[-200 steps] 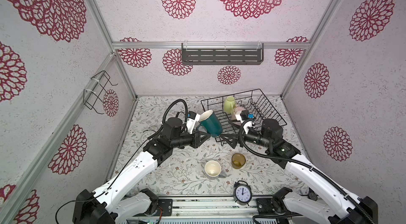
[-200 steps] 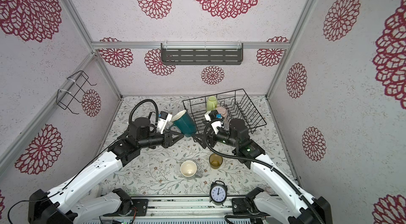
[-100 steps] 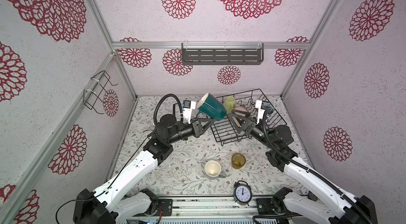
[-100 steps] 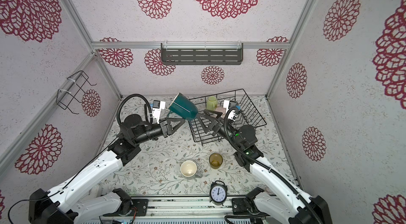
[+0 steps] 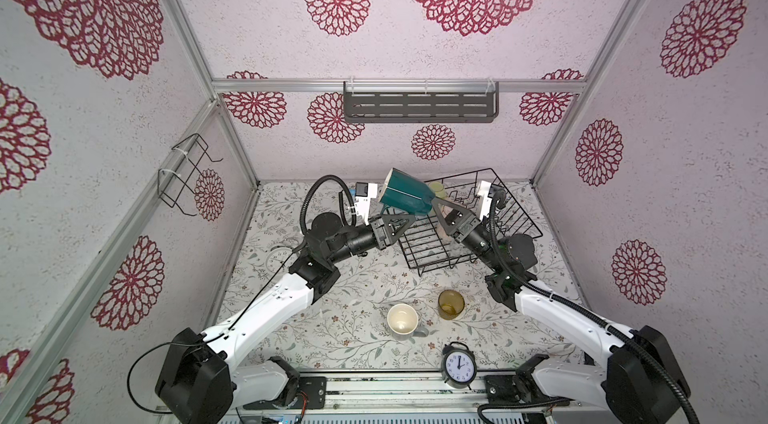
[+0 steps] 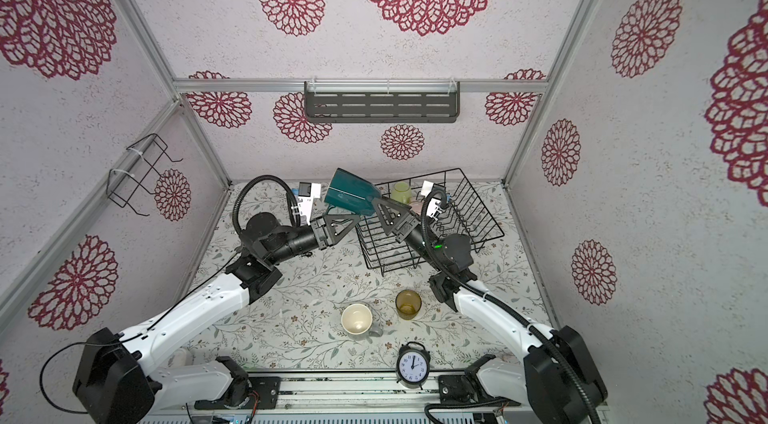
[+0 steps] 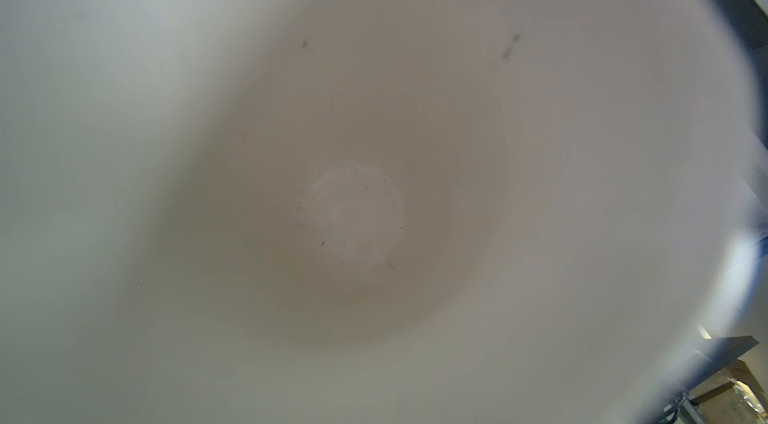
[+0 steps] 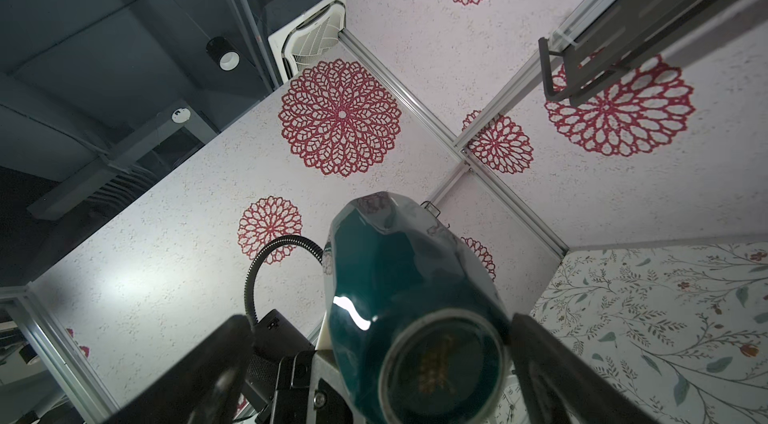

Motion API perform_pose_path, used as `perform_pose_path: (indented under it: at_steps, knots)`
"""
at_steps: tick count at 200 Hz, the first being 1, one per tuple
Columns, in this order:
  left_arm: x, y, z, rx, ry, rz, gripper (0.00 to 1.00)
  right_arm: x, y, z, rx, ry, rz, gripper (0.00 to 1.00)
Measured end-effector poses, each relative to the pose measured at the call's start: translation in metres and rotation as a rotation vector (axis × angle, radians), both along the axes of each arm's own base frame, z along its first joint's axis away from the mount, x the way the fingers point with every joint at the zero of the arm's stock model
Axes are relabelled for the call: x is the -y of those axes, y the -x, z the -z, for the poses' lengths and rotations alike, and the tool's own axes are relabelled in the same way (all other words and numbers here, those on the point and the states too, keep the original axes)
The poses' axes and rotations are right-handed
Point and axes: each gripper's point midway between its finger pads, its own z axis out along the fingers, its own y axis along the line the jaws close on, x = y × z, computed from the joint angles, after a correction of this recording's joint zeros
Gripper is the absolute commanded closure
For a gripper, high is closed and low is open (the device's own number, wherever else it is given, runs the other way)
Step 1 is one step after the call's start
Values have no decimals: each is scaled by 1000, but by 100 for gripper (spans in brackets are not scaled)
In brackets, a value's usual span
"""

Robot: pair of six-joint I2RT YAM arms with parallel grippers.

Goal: Load the cups into the dish rack
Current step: 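Raise the dark green mug toward the right gripper while the right gripper reaches to it, then grasp the dark green mug body with the right gripper beside the left gripper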

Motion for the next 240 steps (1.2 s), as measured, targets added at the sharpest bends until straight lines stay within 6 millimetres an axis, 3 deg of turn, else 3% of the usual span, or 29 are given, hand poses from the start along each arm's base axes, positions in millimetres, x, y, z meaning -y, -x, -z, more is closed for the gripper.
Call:
perform_pose_path:
  at_steps: [71,240]
  knots:
    - [18,13,4,-22,1,69,100,-15,3,13,-13,46,-24,1]
    - [32,40,-7,-1,37,181,100,-20,26,-11,160,103,-132,1]
